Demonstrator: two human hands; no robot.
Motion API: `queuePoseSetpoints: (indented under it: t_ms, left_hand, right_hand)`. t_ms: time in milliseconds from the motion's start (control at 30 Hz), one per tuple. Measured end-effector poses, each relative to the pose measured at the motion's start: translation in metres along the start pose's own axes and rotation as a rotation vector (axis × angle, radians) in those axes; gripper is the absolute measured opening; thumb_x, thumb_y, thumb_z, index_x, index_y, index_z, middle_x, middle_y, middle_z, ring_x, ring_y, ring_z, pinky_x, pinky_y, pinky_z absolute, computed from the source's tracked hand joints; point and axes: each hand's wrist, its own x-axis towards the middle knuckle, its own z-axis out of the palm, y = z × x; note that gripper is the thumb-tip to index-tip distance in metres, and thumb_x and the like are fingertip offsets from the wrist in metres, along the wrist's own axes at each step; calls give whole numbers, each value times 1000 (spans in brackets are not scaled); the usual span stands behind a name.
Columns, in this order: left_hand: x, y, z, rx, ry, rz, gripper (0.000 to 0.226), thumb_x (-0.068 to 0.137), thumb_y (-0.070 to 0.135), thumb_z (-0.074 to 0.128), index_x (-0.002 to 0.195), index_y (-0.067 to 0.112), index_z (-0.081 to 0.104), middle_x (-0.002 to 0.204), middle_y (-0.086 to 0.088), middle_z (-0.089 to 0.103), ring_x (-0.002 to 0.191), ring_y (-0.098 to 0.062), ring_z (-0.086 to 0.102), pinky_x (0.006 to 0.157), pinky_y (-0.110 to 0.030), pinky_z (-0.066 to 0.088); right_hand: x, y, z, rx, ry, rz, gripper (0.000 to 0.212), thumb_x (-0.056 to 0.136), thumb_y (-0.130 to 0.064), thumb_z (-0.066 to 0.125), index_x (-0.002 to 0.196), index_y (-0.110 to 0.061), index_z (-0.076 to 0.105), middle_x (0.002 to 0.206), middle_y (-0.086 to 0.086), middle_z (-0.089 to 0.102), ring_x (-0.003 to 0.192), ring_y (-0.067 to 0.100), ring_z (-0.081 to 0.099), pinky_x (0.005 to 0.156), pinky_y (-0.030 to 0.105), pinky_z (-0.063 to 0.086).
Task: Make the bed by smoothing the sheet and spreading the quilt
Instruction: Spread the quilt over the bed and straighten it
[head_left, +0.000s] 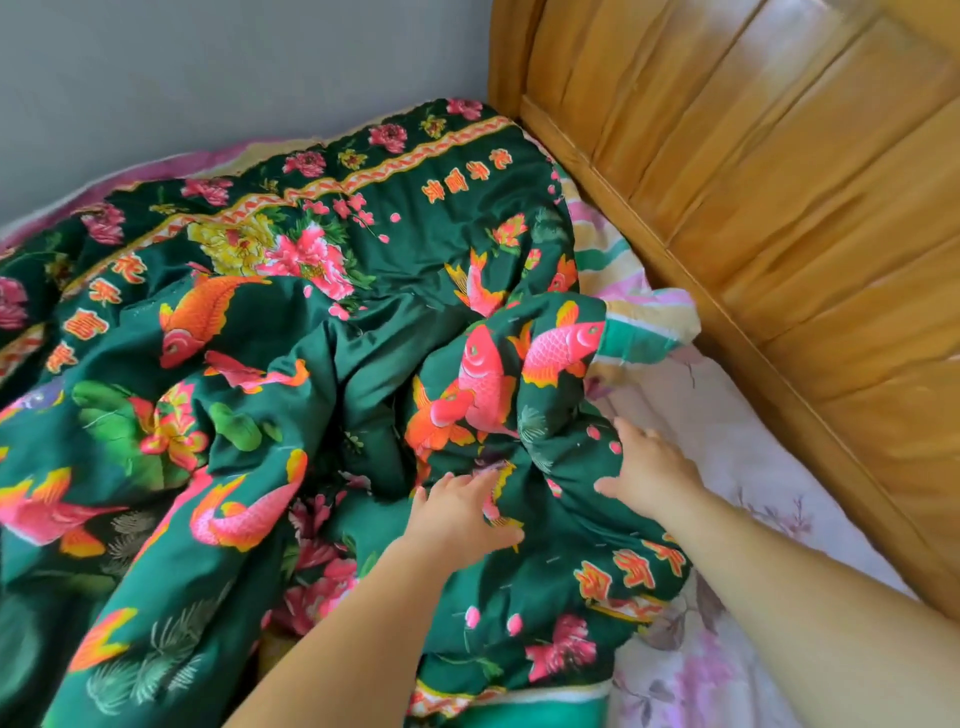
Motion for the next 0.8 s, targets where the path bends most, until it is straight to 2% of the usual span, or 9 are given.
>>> queuePoseSetpoints:
  t_ms: [100, 167, 233, 300, 433, 500, 567, 667, 800]
  left_hand:
    - [0, 24, 28, -3, -55, -53, 79, 84, 55, 58, 149, 31, 21, 148, 0, 37, 141, -23, 27, 117, -44, 19]
    - [-3, 44, 43, -101, -51, -79, 77, 86, 52, 58, 149, 30, 19, 149, -2, 37, 137, -22, 34, 115, -40, 25]
    - [-5, 65, 55, -194, -9, -95, 76, 87, 47, 59, 150, 29, 20, 148, -3, 38, 134, -22, 39, 111, -34, 31]
    - [-8, 84, 65, -187, 35, -101, 82, 85, 46, 63, 150, 27, 18, 148, -3, 38, 134, -22, 39, 109, -32, 34]
    - [-21, 125, 95, -167, 83, -83, 116, 69, 54, 73, 152, 25, -3, 148, -1, 35, 136, -21, 35, 112, -42, 30]
    - [-32, 147, 108, -293, 160, -63, 138, 47, 63, 72, 146, 32, -19, 150, 2, 33, 138, -16, 33, 112, -42, 30]
    - [-40, 163, 116, -497, 295, -53, 143, 36, 67, 70, 139, 42, -26, 148, 7, 38, 136, -10, 38, 111, -38, 35]
    - [-68, 184, 111, -557, 456, -103, 129, 56, 52, 78, 149, 36, -10, 139, 4, 51, 127, -16, 50, 101, -31, 43]
    - [-106, 198, 94, -221, 589, -102, 72, 82, 36, 66, 143, 20, 33, 128, -4, 59, 120, -25, 53, 89, -30, 41]
  right_hand:
    - [14, 21, 20, 60, -84, 59, 110, 77, -47, 72, 152, -23, -5, 157, 9, 19, 140, 31, 28, 107, 47, 33]
    - [23, 33, 35, 142, -118, 88, 111, 78, -44, 73, 151, -25, -8, 150, 9, 34, 133, 30, 39, 104, 44, 37]
    - [26, 43, 41, 76, -100, -2, 84, 84, -35, 68, 149, -24, 15, 120, 5, 58, 108, 26, 57, 89, 35, 45]
    - [23, 54, 39, 66, -32, -120, 49, 85, -25, 62, 131, -21, 45, 112, 3, 63, 102, 27, 61, 78, 29, 44]
    - [-5, 78, 11, 414, -77, -229, 44, 76, -21, 72, 118, -16, 59, 120, 6, 62, 113, 29, 58, 87, 29, 48]
    - [-25, 90, -2, 647, -120, -277, 39, 72, -16, 76, 109, -15, 65, 113, 5, 67, 102, 27, 64, 90, 33, 51]
    - [-47, 99, -11, 880, -153, -317, 23, 70, -7, 75, 90, -15, 67, 95, 3, 71, 88, 22, 67, 85, 34, 54]
    - [-80, 104, -16, 1101, -148, -373, 23, 70, 1, 73, 85, -15, 66, 90, 3, 72, 87, 25, 69, 86, 40, 56]
    - [-111, 107, -18, 1041, 3, -403, 43, 61, -22, 73, 102, -13, 63, 104, 6, 68, 95, 29, 64, 89, 44, 54]
